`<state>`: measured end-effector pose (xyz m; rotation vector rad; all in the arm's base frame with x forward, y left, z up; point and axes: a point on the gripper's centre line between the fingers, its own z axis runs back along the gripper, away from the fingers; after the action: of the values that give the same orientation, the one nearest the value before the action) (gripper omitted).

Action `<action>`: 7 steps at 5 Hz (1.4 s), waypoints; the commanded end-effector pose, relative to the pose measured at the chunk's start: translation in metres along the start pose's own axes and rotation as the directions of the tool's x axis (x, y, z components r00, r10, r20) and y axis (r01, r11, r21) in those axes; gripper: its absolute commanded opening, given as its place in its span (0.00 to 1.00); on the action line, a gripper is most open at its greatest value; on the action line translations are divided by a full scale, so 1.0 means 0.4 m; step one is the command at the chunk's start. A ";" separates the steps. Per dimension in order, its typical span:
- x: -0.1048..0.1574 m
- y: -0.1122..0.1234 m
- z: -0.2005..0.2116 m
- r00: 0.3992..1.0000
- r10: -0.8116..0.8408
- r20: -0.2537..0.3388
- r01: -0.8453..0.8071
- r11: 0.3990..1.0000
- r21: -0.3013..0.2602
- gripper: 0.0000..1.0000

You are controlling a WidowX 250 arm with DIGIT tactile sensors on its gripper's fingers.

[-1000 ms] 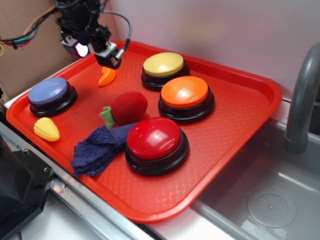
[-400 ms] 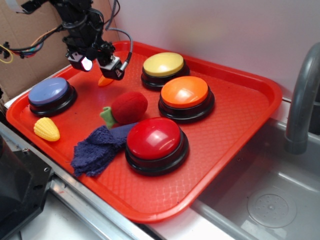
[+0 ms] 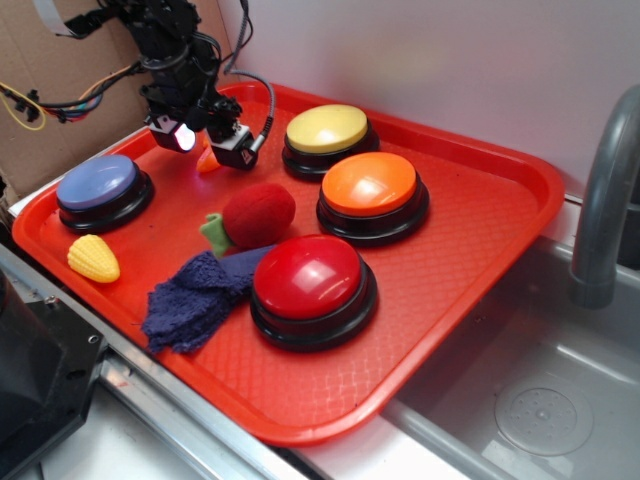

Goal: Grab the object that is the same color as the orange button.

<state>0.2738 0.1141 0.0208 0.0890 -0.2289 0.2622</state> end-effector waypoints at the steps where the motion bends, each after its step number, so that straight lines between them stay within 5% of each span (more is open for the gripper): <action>1: 0.032 0.019 0.021 0.999 0.028 0.043 -0.028 1.000 0.010 0.54; 2: 0.025 0.020 0.019 0.997 0.056 0.061 -0.055 0.998 -0.013 0.00; 5: 0.029 0.023 0.016 0.997 0.059 0.048 -0.058 0.998 -0.024 0.00; 7: 0.046 -0.005 0.128 0.997 0.045 0.070 -0.042 0.998 -0.054 0.00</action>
<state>0.2706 0.1050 0.0542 0.0240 -0.2369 0.3125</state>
